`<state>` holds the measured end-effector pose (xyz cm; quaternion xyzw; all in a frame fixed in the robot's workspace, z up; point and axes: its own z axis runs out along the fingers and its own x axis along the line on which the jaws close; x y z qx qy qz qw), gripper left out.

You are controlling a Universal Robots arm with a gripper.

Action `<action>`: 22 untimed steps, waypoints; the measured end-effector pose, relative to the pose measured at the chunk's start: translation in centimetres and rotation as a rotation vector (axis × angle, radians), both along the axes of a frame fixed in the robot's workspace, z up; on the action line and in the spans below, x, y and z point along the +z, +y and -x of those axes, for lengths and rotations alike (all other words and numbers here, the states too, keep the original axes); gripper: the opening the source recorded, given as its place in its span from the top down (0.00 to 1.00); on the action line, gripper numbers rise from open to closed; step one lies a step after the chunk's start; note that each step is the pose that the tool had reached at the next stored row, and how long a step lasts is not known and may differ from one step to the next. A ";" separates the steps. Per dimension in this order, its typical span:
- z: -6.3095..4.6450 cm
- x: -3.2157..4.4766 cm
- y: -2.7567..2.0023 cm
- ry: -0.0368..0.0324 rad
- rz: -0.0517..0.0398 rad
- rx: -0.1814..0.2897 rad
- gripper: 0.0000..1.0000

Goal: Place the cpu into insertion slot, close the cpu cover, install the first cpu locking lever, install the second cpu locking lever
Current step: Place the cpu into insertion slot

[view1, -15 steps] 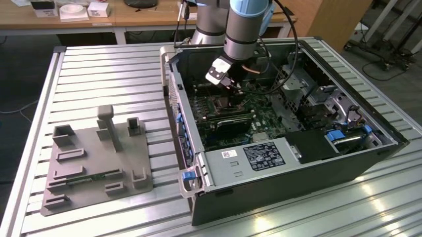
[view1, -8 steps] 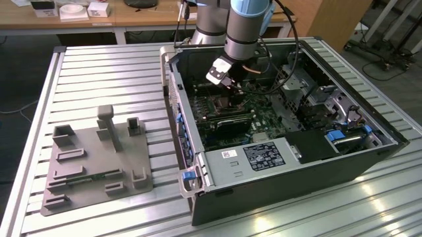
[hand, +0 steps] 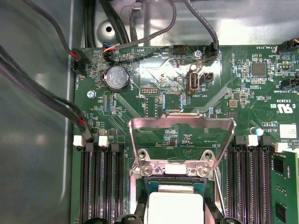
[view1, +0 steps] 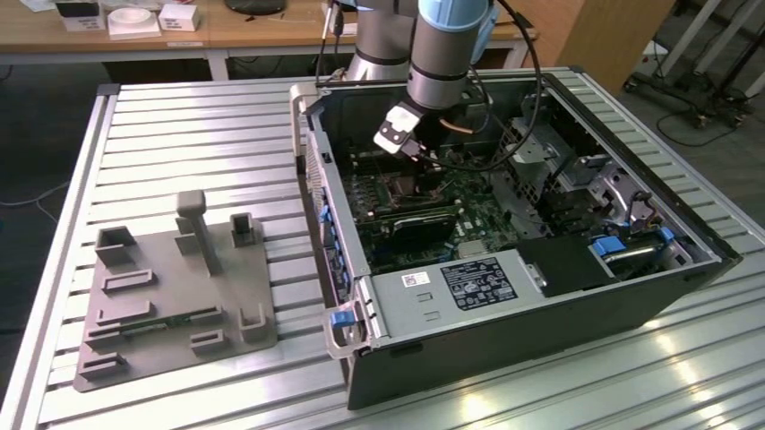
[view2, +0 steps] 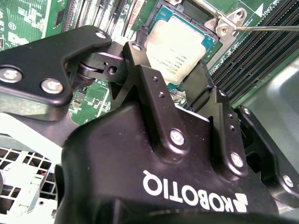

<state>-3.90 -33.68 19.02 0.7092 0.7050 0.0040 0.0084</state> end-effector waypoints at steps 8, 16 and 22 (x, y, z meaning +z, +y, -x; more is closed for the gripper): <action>0.0 -0.09 -0.03 0.0007 0.0012 0.000 0.45; 0.0 -0.09 -0.04 0.0009 0.0017 0.001 0.45; 0.0 -0.07 -0.08 0.0011 0.0018 0.007 0.45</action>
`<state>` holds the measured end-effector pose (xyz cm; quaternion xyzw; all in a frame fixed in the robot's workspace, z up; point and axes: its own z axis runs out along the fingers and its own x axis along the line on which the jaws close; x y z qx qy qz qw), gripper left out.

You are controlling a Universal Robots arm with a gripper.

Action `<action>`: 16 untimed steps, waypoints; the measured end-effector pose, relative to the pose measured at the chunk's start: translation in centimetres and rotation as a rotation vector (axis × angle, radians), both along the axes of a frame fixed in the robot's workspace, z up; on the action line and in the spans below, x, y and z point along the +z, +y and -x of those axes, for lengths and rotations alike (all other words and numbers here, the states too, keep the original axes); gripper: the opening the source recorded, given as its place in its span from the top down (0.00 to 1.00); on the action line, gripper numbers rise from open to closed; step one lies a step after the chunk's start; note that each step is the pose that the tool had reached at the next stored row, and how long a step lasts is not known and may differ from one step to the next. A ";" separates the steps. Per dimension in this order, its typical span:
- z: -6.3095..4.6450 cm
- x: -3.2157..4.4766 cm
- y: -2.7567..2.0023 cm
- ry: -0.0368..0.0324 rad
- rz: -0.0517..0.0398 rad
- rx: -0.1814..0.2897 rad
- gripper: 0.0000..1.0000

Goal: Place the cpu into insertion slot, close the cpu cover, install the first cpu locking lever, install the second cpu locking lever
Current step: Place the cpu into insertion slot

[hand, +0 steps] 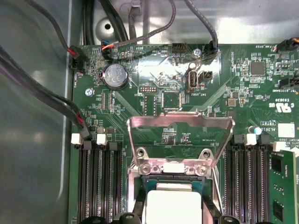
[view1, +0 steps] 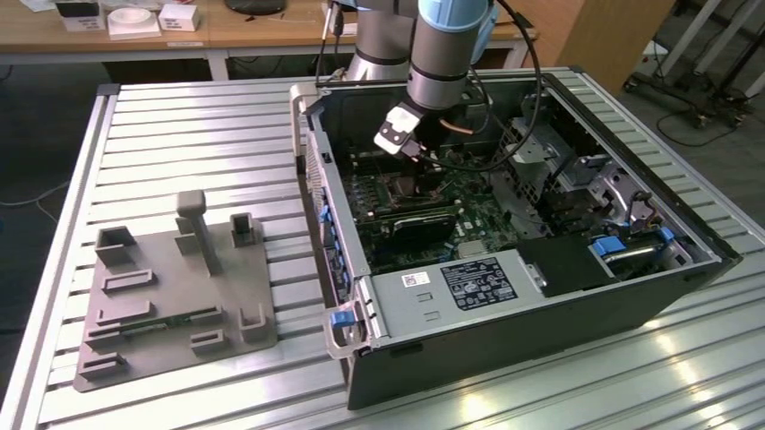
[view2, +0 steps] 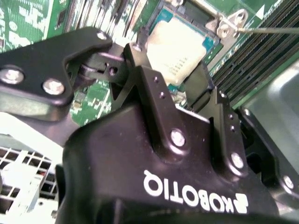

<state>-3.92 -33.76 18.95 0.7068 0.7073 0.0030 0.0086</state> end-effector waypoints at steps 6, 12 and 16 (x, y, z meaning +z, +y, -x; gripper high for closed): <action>0.0 0.00 0.00 -0.0002 0.0000 0.000 0.45; 0.0 -0.03 0.02 -0.0005 -0.0006 0.000 0.40; 0.0 -0.01 0.06 -0.0011 -0.0016 0.000 0.40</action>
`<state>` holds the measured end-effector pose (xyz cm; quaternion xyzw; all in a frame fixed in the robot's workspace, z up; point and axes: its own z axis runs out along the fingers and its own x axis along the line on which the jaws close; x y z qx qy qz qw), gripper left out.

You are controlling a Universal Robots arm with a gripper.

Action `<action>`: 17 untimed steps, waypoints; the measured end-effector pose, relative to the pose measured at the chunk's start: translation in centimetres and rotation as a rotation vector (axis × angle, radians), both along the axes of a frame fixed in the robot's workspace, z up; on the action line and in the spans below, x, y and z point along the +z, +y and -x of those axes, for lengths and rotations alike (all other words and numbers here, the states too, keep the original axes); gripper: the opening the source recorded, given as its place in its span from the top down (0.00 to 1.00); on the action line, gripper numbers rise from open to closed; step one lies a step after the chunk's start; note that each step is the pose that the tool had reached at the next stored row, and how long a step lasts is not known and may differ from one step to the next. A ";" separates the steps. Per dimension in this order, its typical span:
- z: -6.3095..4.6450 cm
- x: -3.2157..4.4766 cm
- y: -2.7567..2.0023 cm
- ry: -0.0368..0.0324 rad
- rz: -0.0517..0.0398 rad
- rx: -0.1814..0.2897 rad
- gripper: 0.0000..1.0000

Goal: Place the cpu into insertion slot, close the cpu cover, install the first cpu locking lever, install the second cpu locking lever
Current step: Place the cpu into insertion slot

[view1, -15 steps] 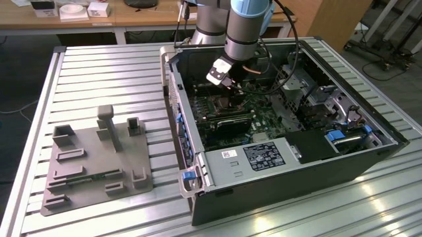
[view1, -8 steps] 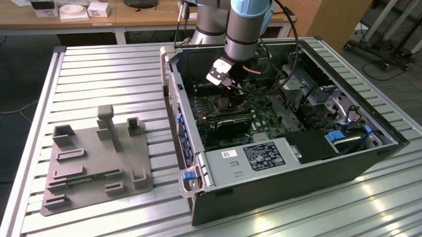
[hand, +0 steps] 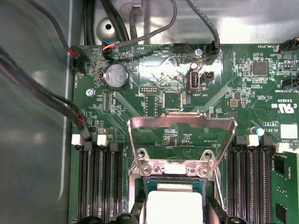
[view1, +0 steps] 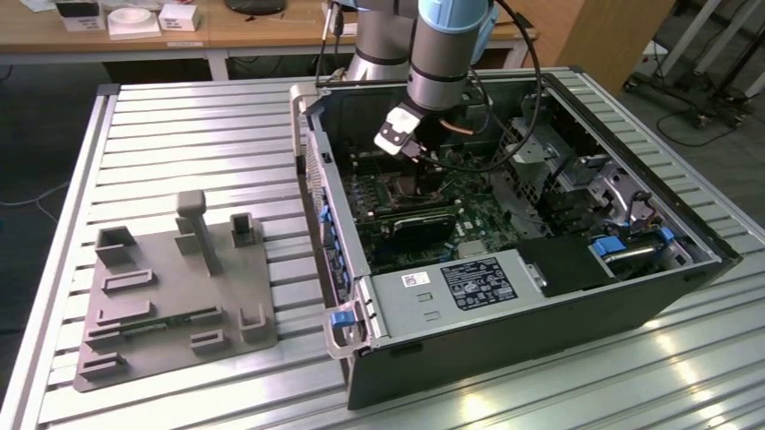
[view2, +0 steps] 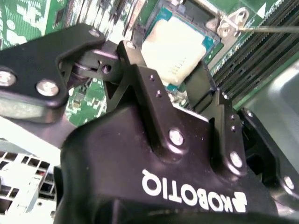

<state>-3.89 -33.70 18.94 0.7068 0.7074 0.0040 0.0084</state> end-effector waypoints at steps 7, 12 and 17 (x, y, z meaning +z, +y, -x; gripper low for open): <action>0.0 1.07 0.03 0.0000 -0.0008 0.000 0.40; 0.0 2.00 0.03 0.0005 -0.0008 0.000 0.40; 0.0 2.74 0.03 0.0015 -0.0008 0.000 0.41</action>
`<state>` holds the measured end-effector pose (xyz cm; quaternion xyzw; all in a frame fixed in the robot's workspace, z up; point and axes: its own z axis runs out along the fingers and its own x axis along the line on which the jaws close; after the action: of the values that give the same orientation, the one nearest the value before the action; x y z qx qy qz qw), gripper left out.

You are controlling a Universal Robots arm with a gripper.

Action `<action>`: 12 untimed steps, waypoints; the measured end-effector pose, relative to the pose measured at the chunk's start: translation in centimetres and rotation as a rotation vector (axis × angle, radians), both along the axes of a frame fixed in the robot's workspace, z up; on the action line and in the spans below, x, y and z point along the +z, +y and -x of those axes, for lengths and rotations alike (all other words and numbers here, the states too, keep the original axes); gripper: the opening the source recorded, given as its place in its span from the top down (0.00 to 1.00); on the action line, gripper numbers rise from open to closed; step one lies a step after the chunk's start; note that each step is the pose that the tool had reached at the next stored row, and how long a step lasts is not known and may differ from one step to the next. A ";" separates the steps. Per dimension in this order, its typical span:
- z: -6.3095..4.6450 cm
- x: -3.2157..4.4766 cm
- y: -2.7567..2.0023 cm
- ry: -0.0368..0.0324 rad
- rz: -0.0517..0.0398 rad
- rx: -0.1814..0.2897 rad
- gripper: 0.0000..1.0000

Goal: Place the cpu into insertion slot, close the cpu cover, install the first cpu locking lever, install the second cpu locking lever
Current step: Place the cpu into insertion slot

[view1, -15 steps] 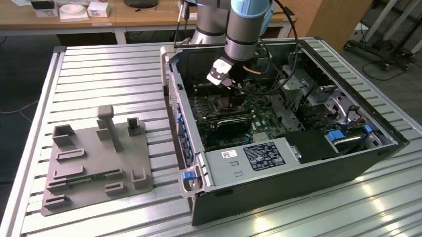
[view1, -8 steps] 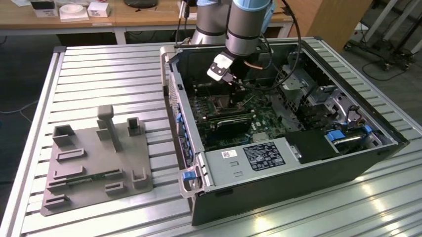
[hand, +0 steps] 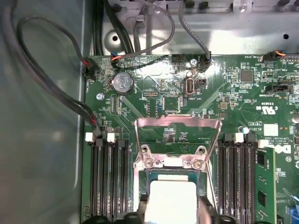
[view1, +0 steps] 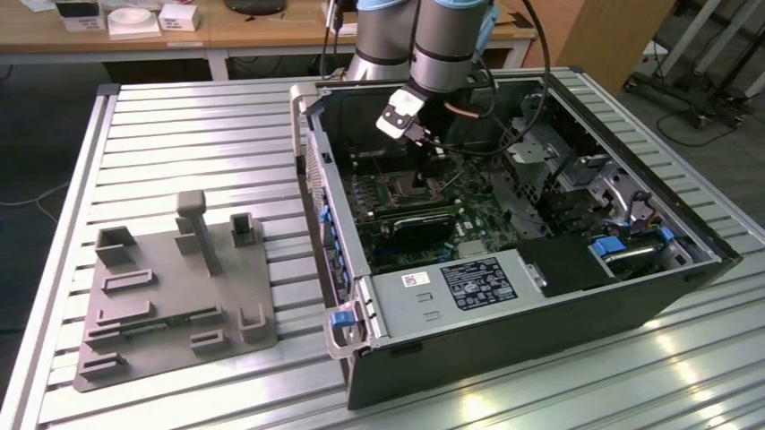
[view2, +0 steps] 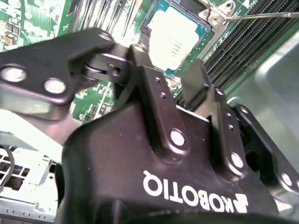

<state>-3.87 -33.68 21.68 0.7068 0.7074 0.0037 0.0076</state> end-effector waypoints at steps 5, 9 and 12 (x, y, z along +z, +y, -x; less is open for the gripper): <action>0.0 0.09 0.00 0.0000 -0.0002 0.000 0.65; 0.0 0.10 0.00 0.0001 -0.0001 0.000 0.77; 0.0 0.11 0.00 0.0001 0.0000 0.000 0.89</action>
<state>-3.87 -33.67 21.79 0.7068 0.7074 0.0037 0.0076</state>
